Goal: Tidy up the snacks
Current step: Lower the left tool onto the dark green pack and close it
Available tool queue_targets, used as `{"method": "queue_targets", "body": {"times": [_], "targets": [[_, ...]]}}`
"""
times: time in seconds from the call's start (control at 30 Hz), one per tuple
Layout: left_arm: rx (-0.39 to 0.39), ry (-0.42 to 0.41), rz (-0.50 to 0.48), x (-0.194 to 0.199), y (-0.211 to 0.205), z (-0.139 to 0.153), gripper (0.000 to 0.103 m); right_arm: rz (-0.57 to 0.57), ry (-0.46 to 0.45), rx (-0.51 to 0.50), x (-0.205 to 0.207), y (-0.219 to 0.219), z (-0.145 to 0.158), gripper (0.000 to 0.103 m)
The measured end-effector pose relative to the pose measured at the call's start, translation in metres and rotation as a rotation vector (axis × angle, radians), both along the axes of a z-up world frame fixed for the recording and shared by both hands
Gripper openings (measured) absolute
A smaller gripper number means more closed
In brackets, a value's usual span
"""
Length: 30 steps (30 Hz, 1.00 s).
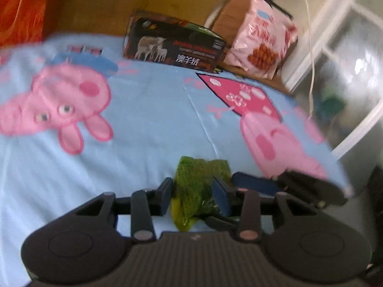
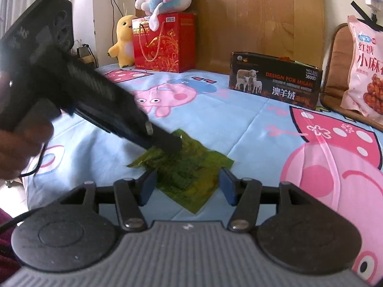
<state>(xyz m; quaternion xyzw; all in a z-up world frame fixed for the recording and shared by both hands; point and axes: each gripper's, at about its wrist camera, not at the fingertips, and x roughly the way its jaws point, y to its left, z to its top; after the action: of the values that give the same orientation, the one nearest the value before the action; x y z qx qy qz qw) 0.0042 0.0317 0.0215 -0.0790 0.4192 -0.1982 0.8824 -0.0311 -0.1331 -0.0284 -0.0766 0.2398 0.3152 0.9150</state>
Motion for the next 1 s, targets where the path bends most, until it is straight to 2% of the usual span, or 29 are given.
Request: {"method": "queue_targets", "body": {"times": [0.07, 0.13, 0.7, 1.0], "targets": [[0.073, -0.038, 0.007, -0.004, -0.011, 0.002, 0.039, -0.004, 0.001, 0.003, 0.0, -0.001, 0.0, 0.06], [0.1, -0.048, 0.021, -0.007, -0.016, 0.003, 0.039, -0.008, 0.002, 0.005, 0.0, -0.001, 0.0, 0.06], [0.118, -0.027, 0.104, -0.016, -0.017, 0.005, 0.043, -0.04, -0.011, -0.019, -0.009, -0.001, -0.001, 0.061], [0.104, -0.007, 0.105, -0.016, -0.017, 0.004, 0.045, -0.04, -0.009, -0.024, -0.013, -0.003, -0.001, 0.069]]}}
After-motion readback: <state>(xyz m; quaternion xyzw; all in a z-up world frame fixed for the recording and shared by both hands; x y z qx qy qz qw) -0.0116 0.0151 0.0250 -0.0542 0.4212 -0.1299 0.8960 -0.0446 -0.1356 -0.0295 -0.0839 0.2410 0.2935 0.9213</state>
